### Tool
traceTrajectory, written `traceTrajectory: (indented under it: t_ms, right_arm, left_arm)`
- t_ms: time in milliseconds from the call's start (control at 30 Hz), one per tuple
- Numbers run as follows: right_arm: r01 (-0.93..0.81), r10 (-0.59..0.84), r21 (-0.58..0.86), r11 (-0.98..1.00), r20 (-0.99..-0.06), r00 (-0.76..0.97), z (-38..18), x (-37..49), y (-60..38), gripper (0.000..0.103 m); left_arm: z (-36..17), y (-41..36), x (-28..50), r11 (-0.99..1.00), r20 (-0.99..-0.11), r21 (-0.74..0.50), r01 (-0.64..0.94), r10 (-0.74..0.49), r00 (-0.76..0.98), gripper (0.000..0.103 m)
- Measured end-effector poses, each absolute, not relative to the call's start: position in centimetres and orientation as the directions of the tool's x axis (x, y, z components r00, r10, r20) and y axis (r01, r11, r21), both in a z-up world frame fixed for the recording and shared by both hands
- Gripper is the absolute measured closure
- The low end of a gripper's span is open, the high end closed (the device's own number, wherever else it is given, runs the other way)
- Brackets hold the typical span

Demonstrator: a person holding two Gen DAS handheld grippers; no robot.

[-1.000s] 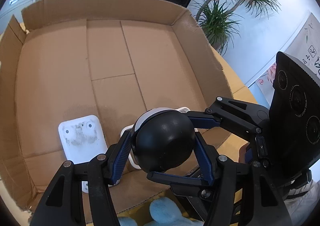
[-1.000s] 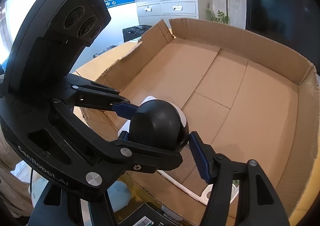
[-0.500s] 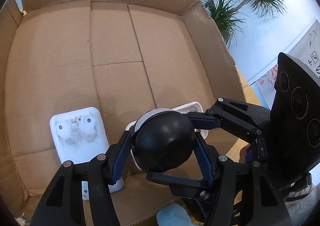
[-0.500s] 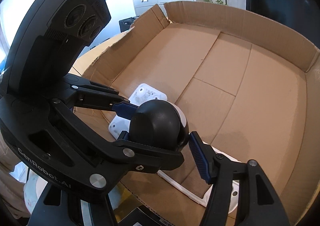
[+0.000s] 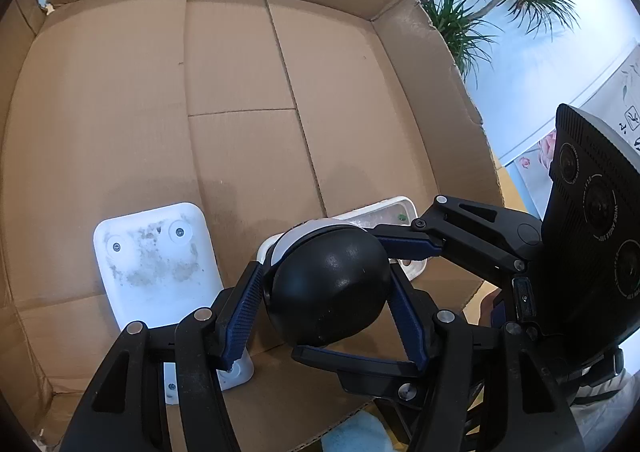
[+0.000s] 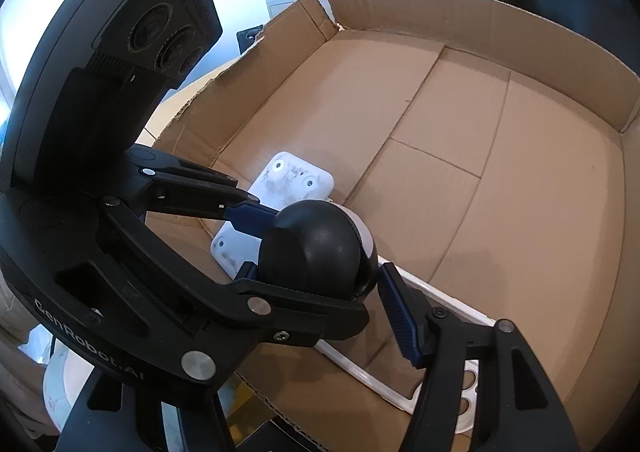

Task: Organize objects
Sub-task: 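Open both grippers to release the speaker beside the phone case, then move both tools to the light blue plush toy and close on it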

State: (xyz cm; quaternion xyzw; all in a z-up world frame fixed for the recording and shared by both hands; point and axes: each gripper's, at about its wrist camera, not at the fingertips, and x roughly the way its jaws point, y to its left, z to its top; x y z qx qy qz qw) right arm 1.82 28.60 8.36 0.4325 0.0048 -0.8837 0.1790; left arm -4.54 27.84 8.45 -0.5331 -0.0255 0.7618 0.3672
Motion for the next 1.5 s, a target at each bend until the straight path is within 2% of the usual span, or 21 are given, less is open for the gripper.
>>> traceTrajectory:
  t_ms: [200, 233, 267, 367, 567, 700, 900, 1033, 1333, 1433, 1500]
  right_arm:
    - [0.315, -0.308, 0.148, -0.938, -0.773, -0.554, 8.0, 1.8, 28.5, 0.043]
    - [0.313, -0.307, 0.148, -0.938, -0.775, -0.552, 7.9, 1.8, 28.4, 0.043]
    - [0.311, -0.304, 0.148, -0.939, -0.778, -0.549, 7.9, 1.8, 28.3, 0.043]
    - [0.288, -0.278, 0.13, -0.949, -0.779, -0.562, 8.0, 2.0, 28.4, 0.033]
    - [0.265, -0.252, 0.103, -0.959, -0.741, -0.622, 10.9, 4.1, 29.0, 0.029]
    - [0.23, -0.223, 0.086, -0.969, -0.697, -0.682, 14.0, 6.2, 29.9, 0.025]
    - [0.118, -0.098, 0.011, -0.993, -0.643, -0.759, 17.7, 10.9, 30.2, 0.021]
    - [0.088, -0.074, 0.008, -0.996, -0.627, -0.775, 18.0, 14.7, 29.5, 0.021]
    - [0.144, -0.264, 0.228, -0.963, -0.693, -0.671, 12.0, 22.0, 27.8, 0.021]
    - [0.09, -0.302, 0.32, -0.943, -0.708, -0.638, 9.6, 23.1, 27.4, 0.024]
    - [0.039, -0.321, 0.384, -0.922, -0.708, -0.629, 8.4, 22.9, 27.3, 0.033]
  left_arm:
    - [7.9, 27.9, -4.6, -0.74, -0.802, -0.422, -0.524, 0.575, -0.165, 0.041]
    - [7.9, 27.9, -4.6, -0.748, -0.808, -0.409, -0.522, 0.563, -0.174, 0.038]
    - [7.9, 27.9, -4.6, -0.759, -0.814, -0.396, -0.517, 0.55, -0.185, 0.031]
    - [8.4, 27.5, -4.3, -0.767, -0.812, -0.385, -0.513, 0.546, -0.206, 0.026]
    - [12.8, 25.5, -2.1, -0.797, -0.774, -0.322, -0.511, 0.533, -0.343, 0.022]
    - [16.8, 22.5, 0.6, -0.822, -0.725, -0.262, -0.506, 0.514, -0.459, 0.01]
    - [19.5, 17.5, 6.5, -0.885, -0.69, -0.152, -0.441, 0.414, -0.593, 0.007]
    - [17.6, 13.5, 10.4, -0.916, -0.696, -0.158, -0.368, 0.368, -0.617, 0.004]
    - [9.1, 8.9, 18.3, -0.912, -0.744, -0.291, -0.287, 0.405, -0.531, 0.004]
    - [7.4, 8.6, 19.5, -0.926, -0.759, -0.279, -0.253, 0.374, -0.532, 0.004]
    - [6.7, 8.7, 19.7, -0.938, -0.766, -0.256, -0.232, 0.344, -0.544, 0.004]
